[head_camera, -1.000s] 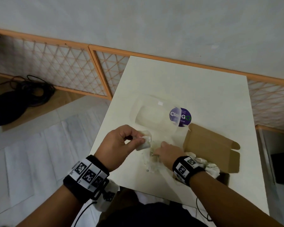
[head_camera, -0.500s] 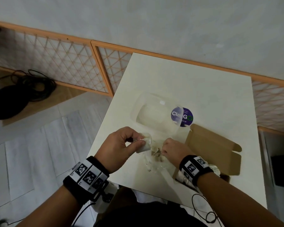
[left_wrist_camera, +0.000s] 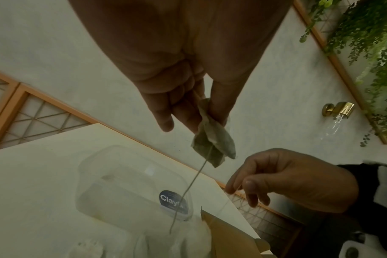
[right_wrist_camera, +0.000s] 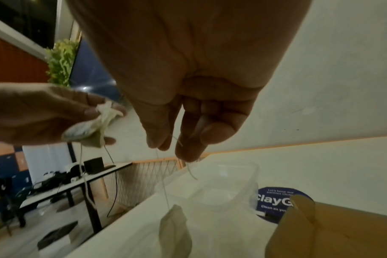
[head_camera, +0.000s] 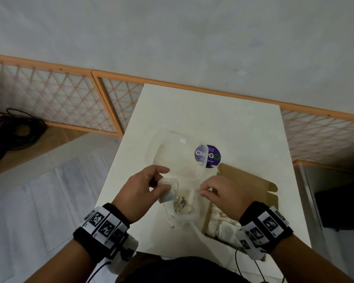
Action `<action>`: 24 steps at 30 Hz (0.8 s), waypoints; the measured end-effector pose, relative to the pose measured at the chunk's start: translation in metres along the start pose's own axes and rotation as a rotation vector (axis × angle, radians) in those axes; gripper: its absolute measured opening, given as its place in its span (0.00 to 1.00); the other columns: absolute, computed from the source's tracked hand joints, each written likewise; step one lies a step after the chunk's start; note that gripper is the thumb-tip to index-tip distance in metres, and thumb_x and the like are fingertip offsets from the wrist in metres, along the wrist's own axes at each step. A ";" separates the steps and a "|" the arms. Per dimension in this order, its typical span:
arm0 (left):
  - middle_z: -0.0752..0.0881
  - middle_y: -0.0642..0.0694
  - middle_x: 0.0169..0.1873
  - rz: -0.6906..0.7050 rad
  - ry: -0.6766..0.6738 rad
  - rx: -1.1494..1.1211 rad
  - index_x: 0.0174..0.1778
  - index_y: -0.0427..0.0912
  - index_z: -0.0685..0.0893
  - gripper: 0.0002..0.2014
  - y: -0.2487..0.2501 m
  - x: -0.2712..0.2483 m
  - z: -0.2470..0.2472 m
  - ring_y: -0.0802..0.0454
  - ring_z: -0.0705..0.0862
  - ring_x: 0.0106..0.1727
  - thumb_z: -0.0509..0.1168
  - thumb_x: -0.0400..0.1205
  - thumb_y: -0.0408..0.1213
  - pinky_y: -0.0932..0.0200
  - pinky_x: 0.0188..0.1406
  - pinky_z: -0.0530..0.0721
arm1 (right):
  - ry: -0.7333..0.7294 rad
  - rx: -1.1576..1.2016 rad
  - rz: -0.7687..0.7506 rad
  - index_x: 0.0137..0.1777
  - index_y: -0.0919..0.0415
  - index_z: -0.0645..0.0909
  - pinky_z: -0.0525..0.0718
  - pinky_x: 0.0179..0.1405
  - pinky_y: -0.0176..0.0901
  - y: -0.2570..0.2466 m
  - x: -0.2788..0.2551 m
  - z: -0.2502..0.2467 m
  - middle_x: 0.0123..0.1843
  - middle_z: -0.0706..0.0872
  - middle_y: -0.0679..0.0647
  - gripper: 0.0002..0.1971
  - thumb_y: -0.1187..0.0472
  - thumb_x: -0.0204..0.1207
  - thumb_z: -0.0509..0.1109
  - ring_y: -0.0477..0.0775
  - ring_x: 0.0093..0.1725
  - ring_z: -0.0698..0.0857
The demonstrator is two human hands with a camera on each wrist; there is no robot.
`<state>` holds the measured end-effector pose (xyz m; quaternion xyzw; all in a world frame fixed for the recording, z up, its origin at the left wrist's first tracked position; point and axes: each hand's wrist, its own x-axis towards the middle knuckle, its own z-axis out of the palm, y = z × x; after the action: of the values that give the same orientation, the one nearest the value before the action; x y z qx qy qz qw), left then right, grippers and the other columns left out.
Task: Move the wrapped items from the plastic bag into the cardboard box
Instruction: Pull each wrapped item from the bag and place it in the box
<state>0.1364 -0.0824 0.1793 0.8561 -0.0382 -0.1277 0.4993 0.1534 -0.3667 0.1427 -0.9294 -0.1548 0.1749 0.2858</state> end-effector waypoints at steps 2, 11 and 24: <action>0.90 0.66 0.43 0.011 -0.023 0.023 0.52 0.55 0.90 0.08 0.005 0.003 0.003 0.62 0.89 0.46 0.74 0.83 0.36 0.73 0.49 0.82 | 0.054 0.076 -0.002 0.48 0.47 0.89 0.87 0.48 0.43 -0.010 -0.006 -0.012 0.47 0.89 0.38 0.06 0.50 0.84 0.72 0.41 0.46 0.86; 0.81 0.71 0.65 0.069 -0.301 0.146 0.45 0.60 0.92 0.02 0.021 0.010 0.015 0.67 0.86 0.58 0.77 0.80 0.47 0.67 0.55 0.79 | 0.335 0.389 0.009 0.46 0.51 0.86 0.89 0.50 0.58 -0.052 -0.034 -0.066 0.48 0.93 0.50 0.05 0.60 0.83 0.73 0.53 0.49 0.92; 0.81 0.64 0.73 0.343 -0.388 -0.135 0.48 0.49 0.95 0.04 0.098 0.022 0.048 0.71 0.77 0.75 0.79 0.79 0.36 0.69 0.76 0.70 | 0.440 0.625 -0.036 0.51 0.62 0.82 0.92 0.49 0.59 -0.084 -0.066 -0.114 0.49 0.94 0.57 0.03 0.65 0.87 0.68 0.59 0.49 0.93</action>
<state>0.1514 -0.1764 0.2374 0.7613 -0.2693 -0.2053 0.5529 0.1263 -0.3809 0.2959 -0.8098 -0.0451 0.0048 0.5849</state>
